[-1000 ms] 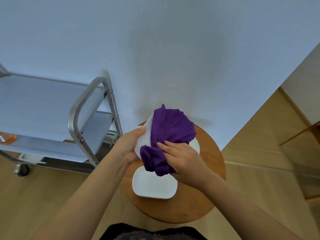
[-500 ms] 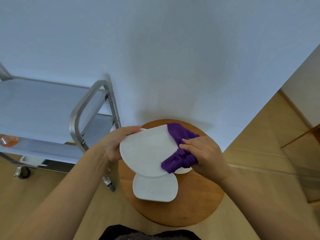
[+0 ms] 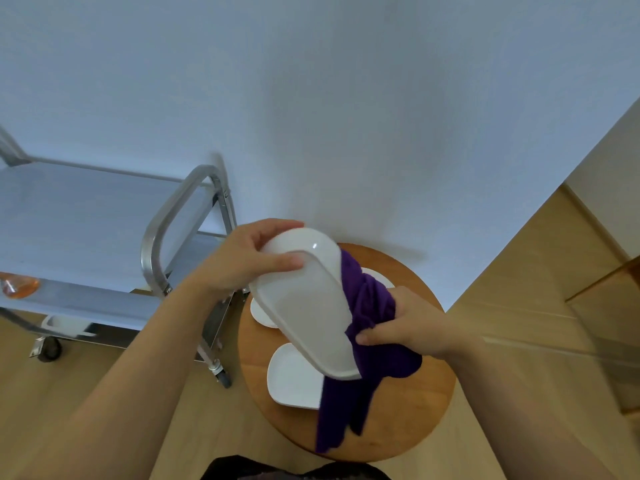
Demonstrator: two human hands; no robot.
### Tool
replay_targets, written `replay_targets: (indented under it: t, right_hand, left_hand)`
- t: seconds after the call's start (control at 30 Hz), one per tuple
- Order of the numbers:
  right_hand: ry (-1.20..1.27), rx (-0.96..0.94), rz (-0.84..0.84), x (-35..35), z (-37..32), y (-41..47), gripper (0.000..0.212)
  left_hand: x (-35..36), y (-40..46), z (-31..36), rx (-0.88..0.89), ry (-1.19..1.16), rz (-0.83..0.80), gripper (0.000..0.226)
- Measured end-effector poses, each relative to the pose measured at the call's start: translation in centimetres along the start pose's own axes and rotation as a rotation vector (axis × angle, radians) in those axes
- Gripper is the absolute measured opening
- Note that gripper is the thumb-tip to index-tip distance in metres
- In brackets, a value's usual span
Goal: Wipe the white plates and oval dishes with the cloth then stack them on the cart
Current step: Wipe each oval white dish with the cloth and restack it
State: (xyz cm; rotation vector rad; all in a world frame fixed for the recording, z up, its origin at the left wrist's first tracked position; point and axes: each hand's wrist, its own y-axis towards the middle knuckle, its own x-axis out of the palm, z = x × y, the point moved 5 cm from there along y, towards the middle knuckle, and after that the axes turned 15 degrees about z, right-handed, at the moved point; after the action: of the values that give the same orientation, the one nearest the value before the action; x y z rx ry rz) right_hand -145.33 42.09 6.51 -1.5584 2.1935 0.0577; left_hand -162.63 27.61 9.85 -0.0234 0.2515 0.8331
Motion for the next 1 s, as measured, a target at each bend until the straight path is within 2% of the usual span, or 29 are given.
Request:
replay_targets:
  t: [0.1,0.2,0.33,0.43,0.57,0.73,0.83,0.87,0.93,1.0]
  right_hand:
    - [-0.113,0.001,-0.088,0.4,-0.2,0.3,0.036]
    - [-0.058,-0.031,-0.068,0.1,-0.5,0.3,0.044]
    - [0.291,-0.053,0.123,-2.4,-0.6,0.4,0.041]
    - [0.476,-0.046,0.276,-3.5,-0.2,0.4,0.051]
    - [0.654,-0.005,0.405,-2.7,0.7,-0.2,0.059]
    - [0.87,0.043,0.493,-0.9,1.3,-0.6,0.044]
    - [1.051,0.071,0.612,-0.3,1.1,-0.4,0.047]
    - [1.101,0.078,0.655,0.0,0.9,-0.2,0.045]
    - [1.096,0.064,0.729,0.7,0.6,0.0,0.038]
    - [1.05,0.038,0.744,1.4,0.3,0.0,0.023]
  left_hand:
    - [1.6,0.4,1.4,0.09,0.333,-0.186,0.044]
    - [1.9,0.9,1.1,0.033,0.358,-0.16,0.048]
    - [0.9,0.3,-0.2,-0.129,0.073,0.013,0.032]
    - [1.4,-0.1,-1.3,-0.283,-0.174,0.139,0.038]
    - [1.8,-0.8,-2.2,-0.407,-0.326,0.2,0.032]
    - [1.9,-1.8,-3.7,-0.55,-0.493,0.286,0.032]
    - [4.1,-3.0,-4.4,-0.699,-0.649,0.356,0.027]
    - [5.3,-3.6,-4.4,-0.755,-0.716,0.371,0.031]
    - [7.5,-4.6,-4.5,-0.813,-0.847,0.423,0.054]
    - [8.3,-5.2,-4.6,-0.786,-0.909,0.477,0.067]
